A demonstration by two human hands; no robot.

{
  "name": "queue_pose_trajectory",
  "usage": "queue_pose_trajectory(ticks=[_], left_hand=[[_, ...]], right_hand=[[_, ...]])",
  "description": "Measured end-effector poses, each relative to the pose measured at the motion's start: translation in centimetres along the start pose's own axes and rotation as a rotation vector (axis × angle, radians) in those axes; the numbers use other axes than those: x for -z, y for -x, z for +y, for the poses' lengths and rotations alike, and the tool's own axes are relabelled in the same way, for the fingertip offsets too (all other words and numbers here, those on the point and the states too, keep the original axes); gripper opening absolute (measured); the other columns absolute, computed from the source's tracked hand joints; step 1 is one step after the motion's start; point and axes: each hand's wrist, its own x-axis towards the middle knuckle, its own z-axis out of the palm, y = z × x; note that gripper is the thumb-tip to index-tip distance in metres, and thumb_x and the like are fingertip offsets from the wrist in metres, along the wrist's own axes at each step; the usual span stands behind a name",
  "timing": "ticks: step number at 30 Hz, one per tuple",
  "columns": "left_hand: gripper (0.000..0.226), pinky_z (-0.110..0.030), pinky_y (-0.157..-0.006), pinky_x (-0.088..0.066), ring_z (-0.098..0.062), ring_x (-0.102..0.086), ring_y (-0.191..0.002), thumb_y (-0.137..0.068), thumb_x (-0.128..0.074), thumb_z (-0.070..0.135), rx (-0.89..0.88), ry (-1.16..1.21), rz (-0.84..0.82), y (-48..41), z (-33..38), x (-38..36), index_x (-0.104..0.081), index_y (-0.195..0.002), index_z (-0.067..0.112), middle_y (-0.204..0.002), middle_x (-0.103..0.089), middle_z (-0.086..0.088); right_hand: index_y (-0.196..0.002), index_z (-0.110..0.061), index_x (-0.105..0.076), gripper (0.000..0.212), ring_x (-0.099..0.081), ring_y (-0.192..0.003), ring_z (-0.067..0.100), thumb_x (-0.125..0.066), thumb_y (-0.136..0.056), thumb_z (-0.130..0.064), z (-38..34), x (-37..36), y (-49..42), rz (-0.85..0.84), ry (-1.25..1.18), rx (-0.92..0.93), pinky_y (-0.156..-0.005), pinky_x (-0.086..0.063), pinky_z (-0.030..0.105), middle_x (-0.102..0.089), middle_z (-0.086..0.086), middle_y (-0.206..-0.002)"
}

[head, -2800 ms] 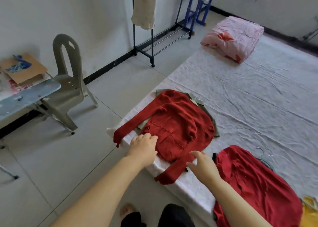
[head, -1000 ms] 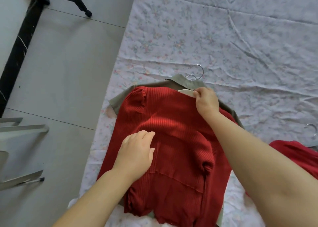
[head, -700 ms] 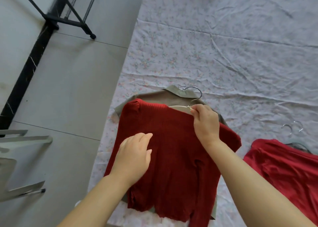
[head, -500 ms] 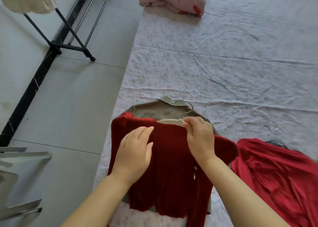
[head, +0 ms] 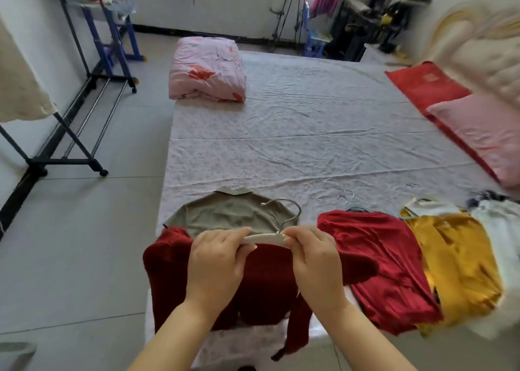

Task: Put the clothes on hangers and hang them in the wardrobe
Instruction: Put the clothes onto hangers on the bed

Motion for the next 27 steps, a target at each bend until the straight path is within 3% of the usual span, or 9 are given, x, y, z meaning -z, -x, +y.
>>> queue_pose_trajectory(ticks=[3,7,10,14,21,27], left_hand=[[0.03,-0.028,-0.076,-0.037,-0.017,-0.066,-0.067,-0.078,-0.051,0.035,-0.078,0.021,0.07,1.9,2.7,0.3,-0.072,-0.09,0.019,-0.074,-0.07,0.005],[0.023,-0.025,-0.073,-0.035,-0.014,-0.066,-0.064,-0.076,-0.055,0.033,-0.189,0.049,0.125,3.2,7.0,-0.5,-0.073,-0.084,0.02,-0.071,-0.07,0.007],[0.016,-0.023,-0.072,-0.033,-0.012,-0.065,-0.062,-0.071,-0.063,0.03,-0.23,0.089,0.132,4.1,10.4,-1.5,-0.073,-0.081,0.023,-0.068,-0.069,0.01],[0.023,-0.022,-0.073,-0.033,-0.01,-0.065,-0.062,-0.074,-0.054,0.035,-0.288,0.142,0.09,5.2,15.4,-3.4,-0.073,-0.081,0.026,-0.067,-0.069,0.012],[0.019,-0.021,-0.072,-0.03,-0.01,-0.066,-0.062,-0.065,-0.068,0.025,-0.288,0.222,-0.069,7.4,27.3,-10.0,-0.073,-0.083,0.028,-0.067,-0.069,0.012],[0.02,-0.023,-0.073,-0.028,-0.013,-0.066,-0.067,-0.069,-0.077,0.019,-0.232,0.25,-0.202,10.4,39.9,-18.0,-0.073,-0.086,0.028,-0.07,-0.07,0.011]], right_hand=[[-0.083,-0.012,-0.07,0.011,-0.06,-0.075,0.012,-0.061,-0.078,-0.011,-0.6,3.5,2.6,0.019,-0.012,-0.069,-0.078,-0.046,0.033,-0.069,-0.004,-0.08],[-0.084,-0.013,-0.07,0.01,-0.062,-0.076,0.015,-0.061,-0.082,-0.01,0.1,8.4,5.0,0.058,-0.051,-0.155,-0.075,-0.05,0.042,-0.066,-0.008,-0.081],[-0.087,-0.016,-0.07,0.013,-0.06,-0.078,0.005,-0.066,-0.082,-0.004,1.6,11.8,6.7,0.104,-0.047,-0.192,-0.076,-0.049,0.033,-0.065,-0.01,-0.081],[-0.092,-0.019,-0.068,0.015,-0.058,-0.083,-0.002,-0.069,-0.082,-0.008,4.7,16.3,9.3,0.149,-0.044,-0.236,-0.076,-0.045,0.014,-0.065,-0.014,-0.084],[-0.104,-0.022,-0.068,0.025,-0.06,-0.083,0.001,-0.072,-0.079,-0.019,13.4,27.1,14.9,0.22,0.078,-0.337,-0.077,-0.053,0.037,-0.058,-0.025,-0.087],[-0.115,-0.029,-0.065,0.038,-0.062,-0.077,0.011,-0.072,-0.079,-0.018,23.6,38.0,19.0,0.229,0.107,-0.37,-0.073,-0.054,0.038,-0.065,-0.007,-0.083]])
